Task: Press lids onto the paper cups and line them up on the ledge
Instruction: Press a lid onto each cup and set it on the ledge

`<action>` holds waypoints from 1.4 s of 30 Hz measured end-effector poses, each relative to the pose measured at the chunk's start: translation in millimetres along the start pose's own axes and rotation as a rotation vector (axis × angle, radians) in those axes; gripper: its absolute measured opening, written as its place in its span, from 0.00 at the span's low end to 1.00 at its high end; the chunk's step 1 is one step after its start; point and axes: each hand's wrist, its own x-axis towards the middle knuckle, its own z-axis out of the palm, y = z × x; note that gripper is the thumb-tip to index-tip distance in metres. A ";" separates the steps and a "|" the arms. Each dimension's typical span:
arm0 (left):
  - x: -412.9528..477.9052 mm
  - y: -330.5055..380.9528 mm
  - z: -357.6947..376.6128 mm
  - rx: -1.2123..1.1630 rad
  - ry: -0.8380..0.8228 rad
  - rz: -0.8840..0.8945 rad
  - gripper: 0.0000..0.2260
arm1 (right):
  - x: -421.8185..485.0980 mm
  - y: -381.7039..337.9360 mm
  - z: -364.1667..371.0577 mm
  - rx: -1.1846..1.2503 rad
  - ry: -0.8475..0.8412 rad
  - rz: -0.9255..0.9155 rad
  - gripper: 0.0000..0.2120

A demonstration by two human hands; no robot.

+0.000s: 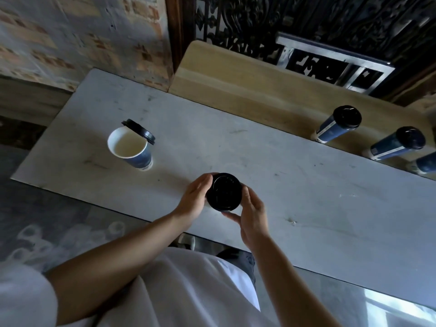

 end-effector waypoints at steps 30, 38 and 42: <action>-15.5 4.2 23.0 -0.051 0.288 -0.030 0.13 | -4.6 19.4 -0.8 0.236 -0.058 -0.015 0.16; 1.2 4.8 6.2 0.265 0.278 -0.074 0.18 | 10.7 4.2 -1.9 0.048 -0.027 -0.018 0.16; 6.0 -1.0 -2.0 0.241 0.165 0.040 0.12 | 10.7 2.2 -0.1 0.044 -0.025 -0.036 0.14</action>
